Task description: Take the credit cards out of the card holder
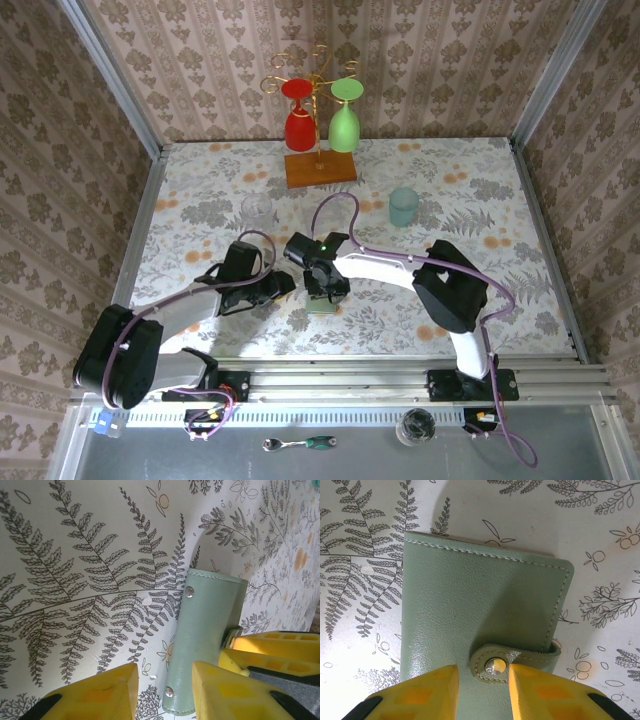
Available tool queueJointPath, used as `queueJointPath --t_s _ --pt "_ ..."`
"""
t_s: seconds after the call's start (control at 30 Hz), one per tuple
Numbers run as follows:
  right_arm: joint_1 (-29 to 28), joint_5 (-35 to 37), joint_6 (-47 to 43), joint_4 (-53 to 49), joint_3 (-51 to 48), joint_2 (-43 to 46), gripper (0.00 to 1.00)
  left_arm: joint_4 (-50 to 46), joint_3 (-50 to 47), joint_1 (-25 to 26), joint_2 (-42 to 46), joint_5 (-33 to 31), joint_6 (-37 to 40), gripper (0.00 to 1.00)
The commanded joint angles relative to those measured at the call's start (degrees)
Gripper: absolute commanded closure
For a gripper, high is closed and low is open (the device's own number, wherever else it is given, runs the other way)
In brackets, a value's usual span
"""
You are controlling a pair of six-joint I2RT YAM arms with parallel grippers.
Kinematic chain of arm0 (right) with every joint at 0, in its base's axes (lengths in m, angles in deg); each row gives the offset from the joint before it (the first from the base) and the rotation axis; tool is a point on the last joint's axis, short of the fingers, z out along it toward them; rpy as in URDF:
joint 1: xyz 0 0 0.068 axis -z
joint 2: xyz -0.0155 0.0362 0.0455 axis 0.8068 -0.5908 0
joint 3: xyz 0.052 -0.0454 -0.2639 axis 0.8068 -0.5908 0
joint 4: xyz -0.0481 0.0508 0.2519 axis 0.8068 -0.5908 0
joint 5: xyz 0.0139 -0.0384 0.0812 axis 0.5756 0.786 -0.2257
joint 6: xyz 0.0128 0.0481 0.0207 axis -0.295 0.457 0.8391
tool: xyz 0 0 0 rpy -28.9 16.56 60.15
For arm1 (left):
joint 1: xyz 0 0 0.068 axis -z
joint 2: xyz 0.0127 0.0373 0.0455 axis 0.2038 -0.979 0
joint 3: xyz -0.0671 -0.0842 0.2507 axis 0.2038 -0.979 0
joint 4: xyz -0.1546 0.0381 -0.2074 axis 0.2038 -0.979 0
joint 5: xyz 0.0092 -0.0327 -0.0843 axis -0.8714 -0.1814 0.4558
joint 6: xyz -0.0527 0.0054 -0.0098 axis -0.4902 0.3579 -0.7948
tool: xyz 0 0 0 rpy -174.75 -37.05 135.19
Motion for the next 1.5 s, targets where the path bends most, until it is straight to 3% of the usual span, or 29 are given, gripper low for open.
queueJointPath --t_s 0.0,0.33,0.83,0.9,1.33,1.47 --pt "-0.4 2.0 -0.7 -2.6 1.7 -1.9 0.67 0.4 -1.1 -0.5 0.9 1.2 0.3 0.66" --pt "-0.3 1.5 -0.7 -1.1 0.0 -2.9 0.74 1.3 -0.7 -0.2 0.4 2.4 0.8 0.65" --pt "0.3 0.6 -0.9 3.2 -4.7 1.0 1.00 3.6 3.8 5.6 -4.7 1.7 -1.3 0.65" --pt "0.3 0.6 -0.9 3.7 -5.5 1.8 1.00 5.0 4.1 6.1 -5.6 1.8 -2.5 0.66" --pt "0.4 0.6 -1.8 5.4 -7.4 4.1 1.00 18.2 2.2 7.6 -12.2 4.6 -11.1 0.95" --pt "0.2 3.0 -2.3 3.0 -6.6 3.5 1.00 14.2 2.6 7.6 -14.0 4.2 -10.9 0.98"
